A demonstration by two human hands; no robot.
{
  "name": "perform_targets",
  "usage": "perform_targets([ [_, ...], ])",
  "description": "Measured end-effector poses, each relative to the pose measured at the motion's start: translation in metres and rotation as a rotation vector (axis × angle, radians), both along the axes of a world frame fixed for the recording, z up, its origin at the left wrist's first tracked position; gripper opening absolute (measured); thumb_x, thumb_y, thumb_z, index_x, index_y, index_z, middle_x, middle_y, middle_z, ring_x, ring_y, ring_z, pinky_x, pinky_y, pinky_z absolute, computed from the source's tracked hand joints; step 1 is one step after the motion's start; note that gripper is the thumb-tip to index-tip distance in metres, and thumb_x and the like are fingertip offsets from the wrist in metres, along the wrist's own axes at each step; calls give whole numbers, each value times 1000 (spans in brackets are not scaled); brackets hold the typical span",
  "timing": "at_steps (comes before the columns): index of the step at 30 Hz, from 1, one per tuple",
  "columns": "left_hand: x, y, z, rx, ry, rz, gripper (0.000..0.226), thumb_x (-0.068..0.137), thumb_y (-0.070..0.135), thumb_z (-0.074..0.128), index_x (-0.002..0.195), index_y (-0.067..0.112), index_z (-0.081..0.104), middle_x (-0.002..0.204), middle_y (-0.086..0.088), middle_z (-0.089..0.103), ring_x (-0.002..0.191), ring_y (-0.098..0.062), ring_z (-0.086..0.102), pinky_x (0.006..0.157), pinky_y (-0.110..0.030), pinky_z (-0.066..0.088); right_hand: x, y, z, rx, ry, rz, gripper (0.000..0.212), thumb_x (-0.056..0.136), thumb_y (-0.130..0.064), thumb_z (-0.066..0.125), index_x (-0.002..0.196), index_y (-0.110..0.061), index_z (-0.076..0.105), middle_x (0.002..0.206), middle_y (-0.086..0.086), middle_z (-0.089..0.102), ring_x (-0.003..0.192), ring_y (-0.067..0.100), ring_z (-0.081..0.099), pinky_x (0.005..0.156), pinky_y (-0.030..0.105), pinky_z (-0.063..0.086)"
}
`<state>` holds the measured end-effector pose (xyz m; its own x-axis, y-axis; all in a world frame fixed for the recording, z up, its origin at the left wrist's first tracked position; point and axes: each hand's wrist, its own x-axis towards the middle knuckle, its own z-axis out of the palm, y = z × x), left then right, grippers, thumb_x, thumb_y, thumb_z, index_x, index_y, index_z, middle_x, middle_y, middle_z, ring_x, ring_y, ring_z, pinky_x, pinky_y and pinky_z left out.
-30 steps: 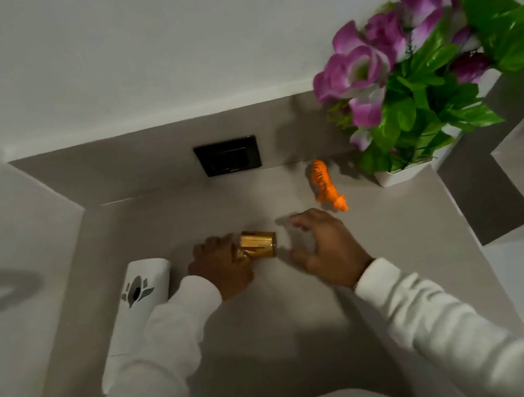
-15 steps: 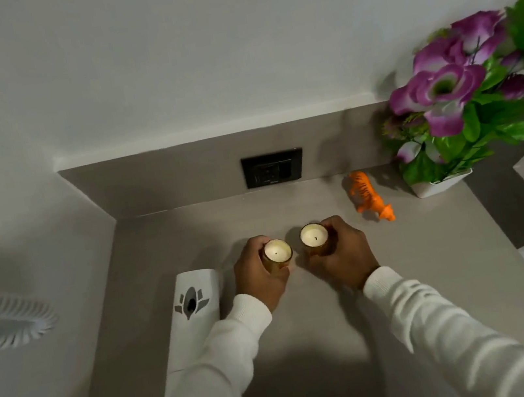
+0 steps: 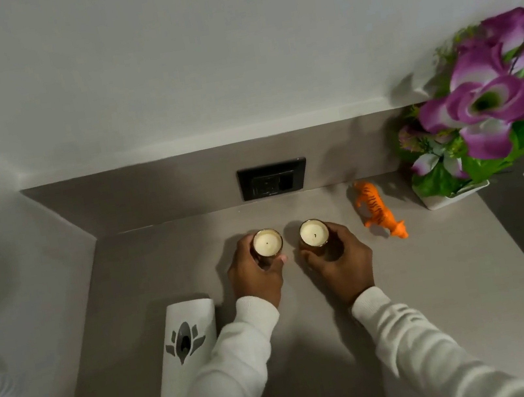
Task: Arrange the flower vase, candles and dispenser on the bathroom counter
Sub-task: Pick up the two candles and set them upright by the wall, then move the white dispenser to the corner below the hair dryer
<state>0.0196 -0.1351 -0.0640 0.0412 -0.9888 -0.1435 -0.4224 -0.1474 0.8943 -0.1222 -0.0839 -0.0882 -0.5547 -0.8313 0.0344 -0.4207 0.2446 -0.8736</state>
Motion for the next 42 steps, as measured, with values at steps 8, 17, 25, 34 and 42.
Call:
perform_targets([
  [8, -16, -59, -1, -48, -8, 85, 53, 62, 9, 85, 108, 19, 60, 101, 0, 68, 94, -21, 66, 84, -29, 54, -13, -64, -5, -13, 7, -13, 60, 73, -31, 85, 128, -22, 62, 123, 3, 70, 107, 14, 59, 97, 31, 49],
  [17, 45, -22, 34, -59, -151, 25, 61, 74, 20, 77, 128, 15, 50, 132, -11, 57, 120, -29, 53, 105, -40, 42, 21, 13, 3, 56, -66, 93, 79, 80, -46, 77, 145, -22, 40, 149, 2, 48, 134, 16, 45, 113, 37, 40],
  [25, 151, 55, 45, 386, -624, -36, 97, 66, 51, 76, 139, 9, 29, 141, -18, 43, 128, -39, 42, 105, -45, 40, 86, 49, 0, 200, 484, 817, 78, 93, -60, 49, 156, -19, 28, 168, 5, 16, 157, 24, 7, 125, 38, -2],
  [34, 145, 79, 58, 53, -122, 308, 73, 39, 40, 74, 103, 21, 45, 104, -2, 58, 93, -24, 61, 73, -34, 54, 105, 29, -13, 280, 824, 1011, 77, 94, -71, 19, 159, -34, 4, 170, 0, -7, 156, 25, -13, 122, 56, -9],
  [42, 139, 76, 49, -319, 18, 365, 96, 48, 20, 89, 124, 26, 32, 128, -8, 45, 108, -16, 48, 71, 5, 39, 103, 26, -16, 324, 862, 1018, 79, 89, -77, 9, 158, -39, -4, 169, -3, -12, 155, 24, -15, 121, 52, -13],
])
